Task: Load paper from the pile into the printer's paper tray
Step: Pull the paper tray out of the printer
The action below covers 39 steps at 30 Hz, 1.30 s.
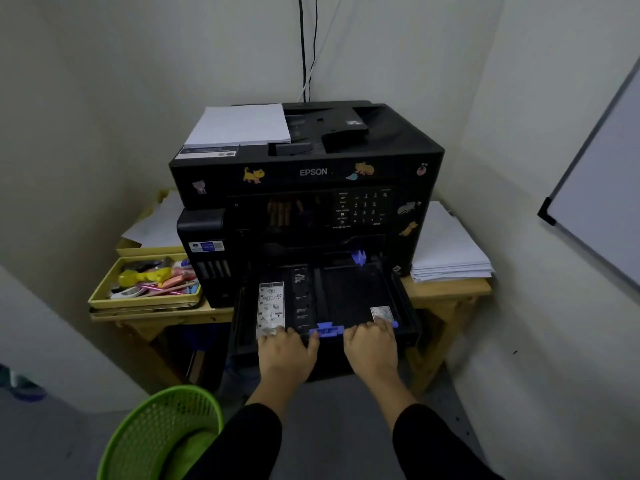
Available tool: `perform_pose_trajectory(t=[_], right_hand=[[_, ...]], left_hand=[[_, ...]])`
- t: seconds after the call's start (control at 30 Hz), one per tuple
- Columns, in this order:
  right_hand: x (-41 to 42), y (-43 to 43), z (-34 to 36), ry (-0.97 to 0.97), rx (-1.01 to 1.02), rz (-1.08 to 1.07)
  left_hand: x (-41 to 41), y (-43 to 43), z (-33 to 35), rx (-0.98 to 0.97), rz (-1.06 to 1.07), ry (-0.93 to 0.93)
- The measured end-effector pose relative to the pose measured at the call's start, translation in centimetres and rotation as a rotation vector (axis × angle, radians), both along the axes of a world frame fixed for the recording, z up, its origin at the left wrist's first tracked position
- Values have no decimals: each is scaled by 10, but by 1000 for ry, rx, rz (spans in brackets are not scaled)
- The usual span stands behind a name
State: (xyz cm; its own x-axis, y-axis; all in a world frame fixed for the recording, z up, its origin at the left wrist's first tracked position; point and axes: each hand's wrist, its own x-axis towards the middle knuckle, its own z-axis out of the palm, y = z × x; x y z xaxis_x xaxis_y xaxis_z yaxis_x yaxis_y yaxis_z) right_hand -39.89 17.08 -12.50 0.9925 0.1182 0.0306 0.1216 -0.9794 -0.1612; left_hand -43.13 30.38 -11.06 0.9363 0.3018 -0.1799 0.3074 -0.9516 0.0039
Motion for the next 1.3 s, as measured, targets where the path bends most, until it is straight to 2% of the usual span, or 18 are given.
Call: perform_pose_trajectory(t=[0.13, 0.23, 0.4, 0.57, 0.67, 0.77, 0.83, 1.0, 1.17, 1.3], right_hand=[[-20, -2, -13, -57, 60, -98], [-28, 0, -12, -30, 135, -155], [-37, -2, -5, 52, 140, -194], [-35, -2, -8, 23, 158, -168], [-34, 1, -7, -23, 275, -256], [-31, 14, -2, -15, 287, -344], [-26, 22, 5, -4, 294, -359], [13, 33, 29, -48, 371, -306], [53, 52, 57, -102, 483, -160], [79, 80, 92, -249, 631, -25]], left_hand=[[-18, -8, -2, 54, -30, -20], [-30, -8, -1, 66, -62, -17], [-39, -5, 3, 89, -106, -30], [-42, -3, 6, 66, -100, -54], [-38, -7, 3, -13, -21, -67], [-25, -14, 1, -131, 142, -65], [-15, -17, 3, -146, 149, -87], [23, -7, 19, -138, 118, -237], [59, 13, 46, -154, 141, -398], [90, 35, 84, -126, 103, -576]])
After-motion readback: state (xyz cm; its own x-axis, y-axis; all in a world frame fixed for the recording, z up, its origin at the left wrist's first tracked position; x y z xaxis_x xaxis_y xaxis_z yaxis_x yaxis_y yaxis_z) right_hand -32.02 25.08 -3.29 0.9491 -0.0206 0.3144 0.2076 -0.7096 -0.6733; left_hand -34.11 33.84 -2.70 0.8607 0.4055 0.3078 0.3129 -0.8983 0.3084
